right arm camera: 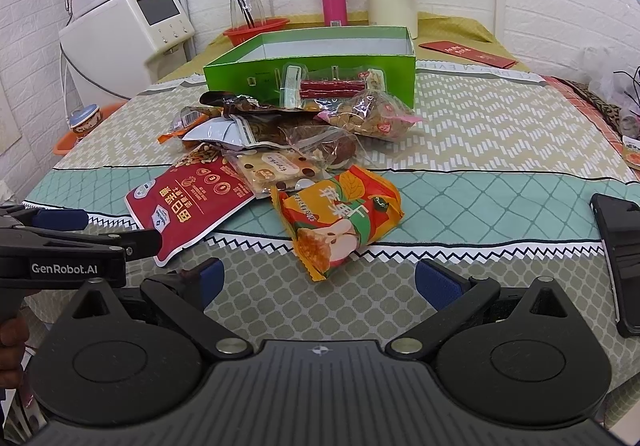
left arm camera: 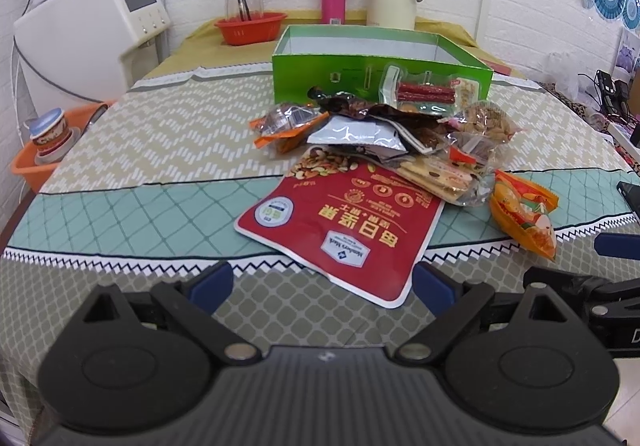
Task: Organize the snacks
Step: 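Reach the left gripper to the orange fruit snack bag and grasp it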
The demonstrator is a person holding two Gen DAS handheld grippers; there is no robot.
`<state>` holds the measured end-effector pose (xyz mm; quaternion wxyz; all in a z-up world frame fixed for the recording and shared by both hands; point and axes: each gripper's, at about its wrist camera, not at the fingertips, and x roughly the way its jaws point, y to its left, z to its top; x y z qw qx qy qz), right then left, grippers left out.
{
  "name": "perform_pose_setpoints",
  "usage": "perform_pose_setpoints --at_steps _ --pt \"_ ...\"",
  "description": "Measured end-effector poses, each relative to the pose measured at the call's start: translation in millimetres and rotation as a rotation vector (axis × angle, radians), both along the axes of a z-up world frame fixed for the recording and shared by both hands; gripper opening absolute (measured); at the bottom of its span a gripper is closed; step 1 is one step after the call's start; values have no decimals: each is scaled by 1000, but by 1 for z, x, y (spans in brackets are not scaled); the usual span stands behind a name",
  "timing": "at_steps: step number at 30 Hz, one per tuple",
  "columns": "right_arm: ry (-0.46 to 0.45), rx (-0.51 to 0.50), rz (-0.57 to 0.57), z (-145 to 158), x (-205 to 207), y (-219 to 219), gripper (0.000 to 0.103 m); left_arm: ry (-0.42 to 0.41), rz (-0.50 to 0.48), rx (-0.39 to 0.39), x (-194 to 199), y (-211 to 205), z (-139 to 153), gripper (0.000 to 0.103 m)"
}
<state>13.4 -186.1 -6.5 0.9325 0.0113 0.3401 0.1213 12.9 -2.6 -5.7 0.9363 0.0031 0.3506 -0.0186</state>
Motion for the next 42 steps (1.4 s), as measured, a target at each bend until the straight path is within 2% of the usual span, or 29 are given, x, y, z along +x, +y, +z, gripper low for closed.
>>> perform_pose_setpoints --at_steps 4,7,10,12,17,21,23,25,27,28,29,30,35,36,37,38,40,42 --pt "0 0 7 -2 4 -1 103 -3 -6 -18 3 2 0 93" --pt "-18 -5 11 -3 6 -2 103 2 -41 -75 6 5 2 93" --pt "-89 6 35 -3 4 -5 103 -4 -100 -133 11 4 6 93" --pt "-135 14 49 -3 4 -7 103 -15 -124 -142 14 0 10 93" --pt "-131 -50 72 -9 10 -10 103 2 -257 -253 25 -10 19 93" --pt "-119 -46 93 -12 13 -19 103 54 -357 -333 39 -29 21 93" --pt "-121 -19 99 -13 13 -22 103 83 -419 -350 47 -43 19 93" --pt "-123 2 105 -15 13 -21 103 115 -461 -332 56 -59 13 92" --pt "-126 6 117 -18 14 -19 103 147 -471 -324 64 -68 7 87" --pt "-126 3 118 -20 16 -18 103 163 -476 -329 67 -71 6 79" --pt "-127 -1 114 -21 17 -17 103 176 -481 -336 70 -73 5 55" --pt "-127 -5 110 -21 19 -16 103 190 -481 -341 73 -74 4 52" --pt "-157 -28 119 -20 23 -13 103 232 -480 -361 87 -79 -3 51" --pt "-151 -34 122 -21 24 -13 103 242 -482 -359 89 -81 -6 48" --pt "-139 -42 113 -24 25 -14 102 241 -485 -358 90 -82 -9 36" --pt "-129 -41 109 -26 26 -14 86 220 -489 -353 89 -83 -10 32" --pt "-145 -48 103 -26 22 -15 80 224 -498 -363 86 -85 -9 30" --pt "-155 -45 94 -23 17 -17 78 207 -514 -351 80 -86 -5 30"
